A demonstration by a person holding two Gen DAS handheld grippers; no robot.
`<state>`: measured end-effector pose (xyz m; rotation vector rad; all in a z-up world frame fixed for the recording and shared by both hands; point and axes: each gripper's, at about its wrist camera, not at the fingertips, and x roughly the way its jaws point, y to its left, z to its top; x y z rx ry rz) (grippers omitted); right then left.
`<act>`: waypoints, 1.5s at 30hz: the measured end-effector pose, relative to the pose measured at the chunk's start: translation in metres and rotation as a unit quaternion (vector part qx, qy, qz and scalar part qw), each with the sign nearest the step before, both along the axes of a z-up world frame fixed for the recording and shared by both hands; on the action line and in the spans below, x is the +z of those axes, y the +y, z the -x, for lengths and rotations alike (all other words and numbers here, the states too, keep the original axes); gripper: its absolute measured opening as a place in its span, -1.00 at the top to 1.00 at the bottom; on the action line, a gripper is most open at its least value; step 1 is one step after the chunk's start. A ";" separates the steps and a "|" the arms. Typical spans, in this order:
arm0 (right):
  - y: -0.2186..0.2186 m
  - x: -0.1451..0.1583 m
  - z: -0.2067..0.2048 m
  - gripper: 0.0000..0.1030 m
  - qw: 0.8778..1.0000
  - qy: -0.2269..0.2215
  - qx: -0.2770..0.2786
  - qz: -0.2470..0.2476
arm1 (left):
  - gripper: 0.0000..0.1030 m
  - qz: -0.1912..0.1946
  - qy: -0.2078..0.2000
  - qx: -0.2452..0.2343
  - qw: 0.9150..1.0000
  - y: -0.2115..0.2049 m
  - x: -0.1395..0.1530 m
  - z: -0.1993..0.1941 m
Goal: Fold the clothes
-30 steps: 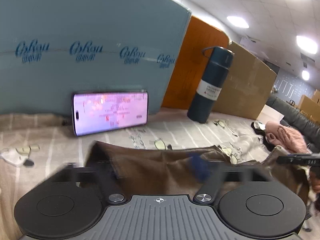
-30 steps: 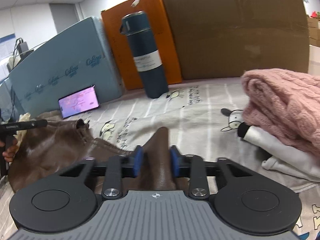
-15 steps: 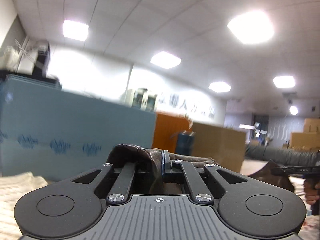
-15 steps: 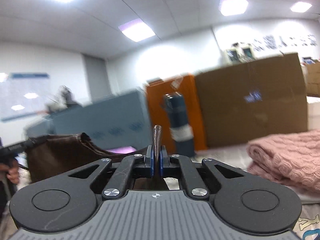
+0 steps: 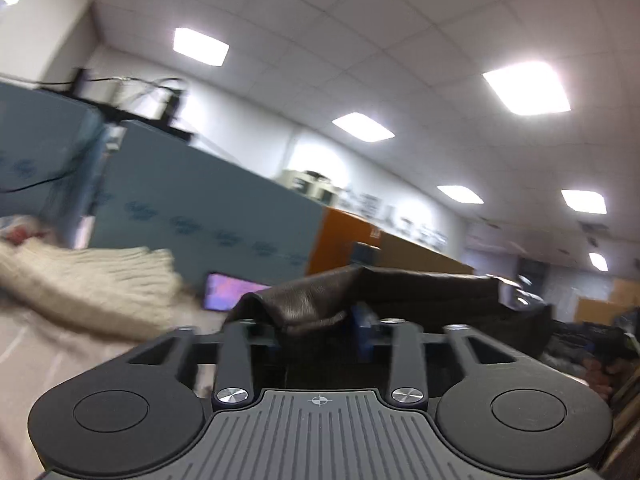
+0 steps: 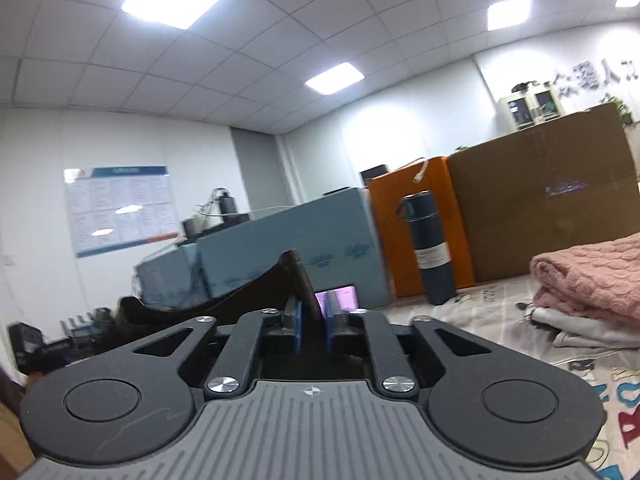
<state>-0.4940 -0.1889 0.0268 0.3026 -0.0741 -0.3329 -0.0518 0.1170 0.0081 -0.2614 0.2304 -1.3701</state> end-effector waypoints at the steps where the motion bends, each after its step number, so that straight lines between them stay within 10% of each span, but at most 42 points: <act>1: 0.001 0.002 0.004 0.55 1.000 -0.005 0.002 -0.002 | -0.58 -0.008 0.002 0.004 1.000 -0.006 0.002 -0.004; 3: 0.001 0.003 0.015 0.03 1.000 -0.020 -0.017 -0.007 | -0.67 -0.024 0.007 0.013 1.000 -0.018 0.006 -0.011; 8: -0.027 -0.005 0.024 -0.42 0.993 -0.026 -0.090 -0.077 | -0.70 -0.064 0.019 0.035 0.997 -0.049 0.016 -0.029; 15: -0.095 -0.046 -0.027 -0.42 0.954 0.085 -0.148 -0.247 | -0.69 -0.155 0.029 0.037 0.987 -0.123 0.026 -0.061; 19: -0.122 -0.068 -0.055 -0.34 0.929 0.091 -0.140 -0.329 | -0.65 -0.281 0.034 0.023 0.959 -0.214 0.001 -0.095; 21: -0.132 -0.077 -0.067 0.03 0.918 0.099 -0.140 -0.358 | -0.58 -0.333 0.037 0.031 0.942 -0.247 -0.018 -0.106; 24: -0.136 -0.079 -0.086 0.45 0.919 0.123 -0.146 -0.346 | 0.52 -0.333 0.016 0.044 0.942 -0.259 -0.032 -0.099; 27: -0.136 -0.072 -0.103 0.61 0.931 0.145 -0.147 -0.301 | 0.95 -0.306 -0.019 0.080 0.948 -0.249 -0.029 -0.086; 36: -0.152 -0.013 -0.166 0.73 0.964 0.182 -0.154 -0.116 | 0.97 -0.230 -0.048 0.138 0.962 -0.244 0.019 -0.084; 41: -0.185 -0.021 -0.190 0.66 0.945 0.262 -0.168 -0.097 | 0.94 -0.293 -0.035 0.131 0.947 -0.260 0.004 -0.090; 45: -0.200 -0.046 -0.191 0.19 0.920 0.334 -0.169 -0.120 | 0.71 -0.336 -0.033 0.114 0.934 -0.254 -0.003 -0.091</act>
